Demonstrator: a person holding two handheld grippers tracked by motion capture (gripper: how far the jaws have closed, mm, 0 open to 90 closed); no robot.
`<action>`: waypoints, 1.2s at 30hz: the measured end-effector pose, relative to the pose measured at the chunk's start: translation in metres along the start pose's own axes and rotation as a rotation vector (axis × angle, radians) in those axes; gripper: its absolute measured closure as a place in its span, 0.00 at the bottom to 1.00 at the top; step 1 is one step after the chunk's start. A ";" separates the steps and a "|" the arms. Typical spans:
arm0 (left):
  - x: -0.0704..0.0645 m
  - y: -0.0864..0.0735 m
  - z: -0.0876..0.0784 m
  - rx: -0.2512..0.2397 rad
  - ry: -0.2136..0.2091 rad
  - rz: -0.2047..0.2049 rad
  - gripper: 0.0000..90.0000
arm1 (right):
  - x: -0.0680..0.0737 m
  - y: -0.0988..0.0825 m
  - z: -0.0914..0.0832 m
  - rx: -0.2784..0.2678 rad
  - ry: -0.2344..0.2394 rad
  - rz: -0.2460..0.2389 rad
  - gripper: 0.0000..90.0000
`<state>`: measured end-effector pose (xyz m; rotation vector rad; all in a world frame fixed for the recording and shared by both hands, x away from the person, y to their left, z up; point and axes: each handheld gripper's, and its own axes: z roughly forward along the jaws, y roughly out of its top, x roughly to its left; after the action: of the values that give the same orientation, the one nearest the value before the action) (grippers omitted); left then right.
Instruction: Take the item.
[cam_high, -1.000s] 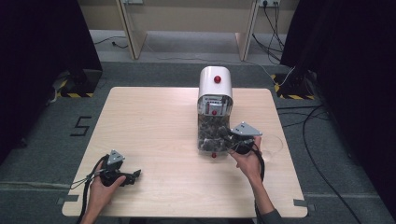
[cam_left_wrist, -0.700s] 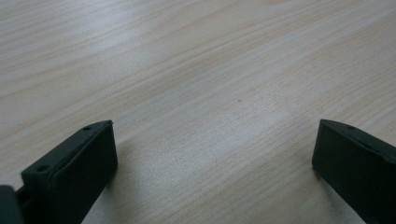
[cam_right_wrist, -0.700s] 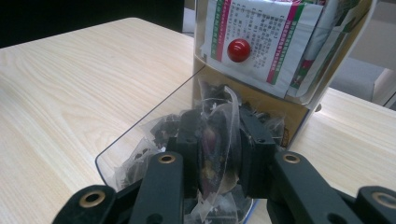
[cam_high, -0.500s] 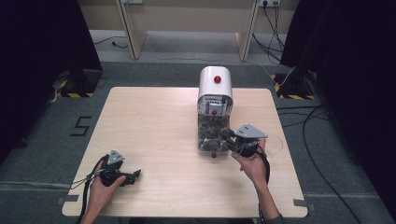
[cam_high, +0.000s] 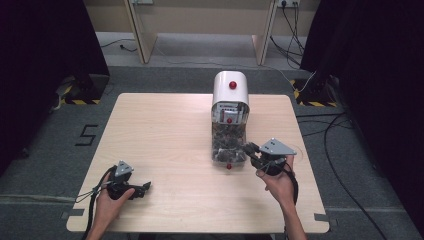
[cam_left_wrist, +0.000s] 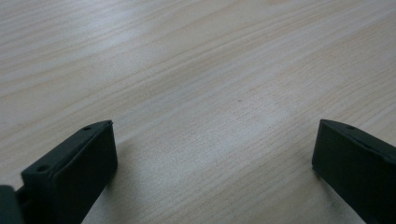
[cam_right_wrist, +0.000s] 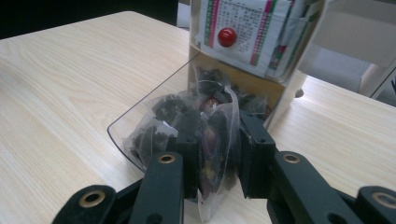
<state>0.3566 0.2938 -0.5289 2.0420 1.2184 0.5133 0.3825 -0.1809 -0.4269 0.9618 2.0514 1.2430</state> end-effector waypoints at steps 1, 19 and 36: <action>0.000 0.000 0.000 0.000 0.000 0.000 0.00 | -0.001 0.000 -0.002 0.000 -0.003 0.002 0.82; 0.000 0.000 0.000 0.000 0.000 0.000 0.00 | -0.036 -0.001 -0.049 -0.038 -0.121 0.038 0.82; 0.000 0.000 0.000 0.000 0.000 0.000 0.00 | -0.063 -0.015 -0.067 -0.032 -0.185 0.097 0.82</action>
<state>0.3566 0.2937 -0.5289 2.0414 1.2186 0.5136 0.3646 -0.2699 -0.4065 1.1284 1.8565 1.1848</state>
